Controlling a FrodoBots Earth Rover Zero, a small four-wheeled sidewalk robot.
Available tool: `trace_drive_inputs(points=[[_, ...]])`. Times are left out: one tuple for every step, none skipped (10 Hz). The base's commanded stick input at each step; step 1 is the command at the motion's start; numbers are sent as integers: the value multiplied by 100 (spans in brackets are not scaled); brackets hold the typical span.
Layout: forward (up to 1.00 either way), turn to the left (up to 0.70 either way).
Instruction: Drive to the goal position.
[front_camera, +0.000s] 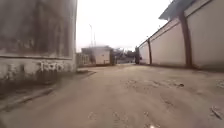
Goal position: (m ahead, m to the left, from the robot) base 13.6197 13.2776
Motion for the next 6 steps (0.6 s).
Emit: trace_drive_inputs(points=[[70, 0], [70, 0], [70, 0], [70, 0], [70, 0], [70, 0]])
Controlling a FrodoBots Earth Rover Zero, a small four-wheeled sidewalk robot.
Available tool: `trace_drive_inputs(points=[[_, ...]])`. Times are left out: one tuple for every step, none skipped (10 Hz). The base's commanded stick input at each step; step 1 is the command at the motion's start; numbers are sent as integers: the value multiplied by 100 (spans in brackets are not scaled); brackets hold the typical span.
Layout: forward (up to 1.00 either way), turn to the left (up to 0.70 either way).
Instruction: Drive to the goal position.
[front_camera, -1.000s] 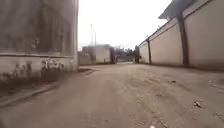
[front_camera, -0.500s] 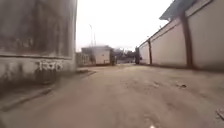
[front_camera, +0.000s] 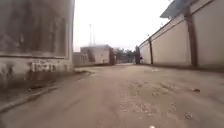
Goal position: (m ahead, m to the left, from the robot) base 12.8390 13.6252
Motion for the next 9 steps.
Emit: trace_drive_inputs(points=[[70, 0], [70, 0], [70, 0], [70, 0], [70, 0], [70, 0], [70, 0], [70, 0], [70, 0]])
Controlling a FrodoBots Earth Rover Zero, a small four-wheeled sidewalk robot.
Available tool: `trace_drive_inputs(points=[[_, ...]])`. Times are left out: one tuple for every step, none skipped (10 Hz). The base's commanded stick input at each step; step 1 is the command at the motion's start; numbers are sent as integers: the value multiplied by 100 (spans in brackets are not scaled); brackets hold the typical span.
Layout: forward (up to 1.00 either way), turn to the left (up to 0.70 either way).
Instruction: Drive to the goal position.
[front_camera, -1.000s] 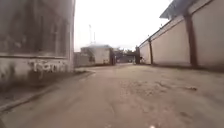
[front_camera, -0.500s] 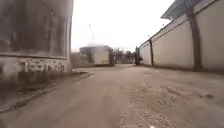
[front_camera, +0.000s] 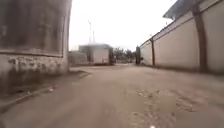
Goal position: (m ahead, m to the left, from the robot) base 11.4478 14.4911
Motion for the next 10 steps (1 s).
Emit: trace_drive_inputs(points=[[70, 0], [70, 0], [70, 0], [70, 0], [70, 0], [70, 0], [70, 0], [70, 0], [70, 0], [70, 0]])
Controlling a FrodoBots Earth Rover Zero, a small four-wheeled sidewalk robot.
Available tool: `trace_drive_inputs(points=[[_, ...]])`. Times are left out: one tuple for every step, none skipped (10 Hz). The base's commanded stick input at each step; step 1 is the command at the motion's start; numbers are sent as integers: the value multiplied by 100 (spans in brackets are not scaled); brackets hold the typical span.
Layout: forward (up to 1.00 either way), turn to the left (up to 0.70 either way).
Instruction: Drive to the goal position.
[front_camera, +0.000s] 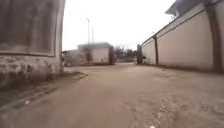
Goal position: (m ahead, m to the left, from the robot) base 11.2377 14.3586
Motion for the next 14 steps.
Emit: trace_drive_inputs(points=[[70, 0], [70, 0], [70, 0], [70, 0], [70, 0], [70, 0], [70, 0], [70, 0], [70, 0], [70, 0], [70, 0], [70, 0], [70, 0], [70, 0]])
